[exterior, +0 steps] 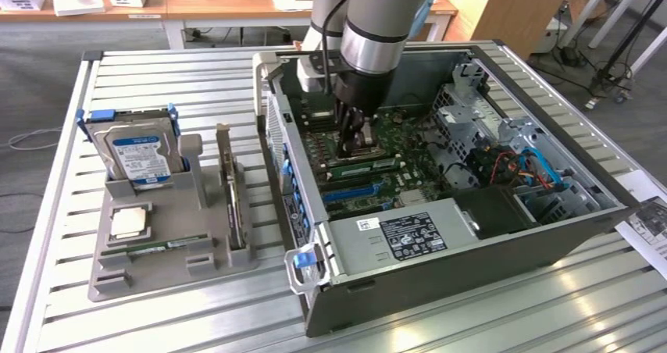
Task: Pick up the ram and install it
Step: 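Press down the ram until it locks into place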
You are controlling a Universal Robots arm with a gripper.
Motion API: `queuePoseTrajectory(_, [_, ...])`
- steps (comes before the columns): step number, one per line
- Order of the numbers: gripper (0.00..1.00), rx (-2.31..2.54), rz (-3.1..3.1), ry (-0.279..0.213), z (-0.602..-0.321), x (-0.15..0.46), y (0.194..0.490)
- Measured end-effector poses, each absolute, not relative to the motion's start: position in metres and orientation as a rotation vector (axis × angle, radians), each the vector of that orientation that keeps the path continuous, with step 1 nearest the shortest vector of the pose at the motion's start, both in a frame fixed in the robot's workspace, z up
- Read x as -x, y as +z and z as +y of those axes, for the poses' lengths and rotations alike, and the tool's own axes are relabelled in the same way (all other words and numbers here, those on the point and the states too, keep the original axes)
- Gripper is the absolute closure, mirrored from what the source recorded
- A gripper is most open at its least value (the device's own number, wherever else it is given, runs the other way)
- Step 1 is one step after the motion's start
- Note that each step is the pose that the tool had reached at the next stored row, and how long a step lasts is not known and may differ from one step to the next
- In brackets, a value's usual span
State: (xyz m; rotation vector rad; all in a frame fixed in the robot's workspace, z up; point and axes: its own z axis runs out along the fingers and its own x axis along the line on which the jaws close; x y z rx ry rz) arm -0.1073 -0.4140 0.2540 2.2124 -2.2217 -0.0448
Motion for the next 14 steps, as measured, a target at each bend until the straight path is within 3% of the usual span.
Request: queuePoseTrajectory(14, [0.89,-2.212,-2.222,-0.045,-0.414,0.079,0.254])
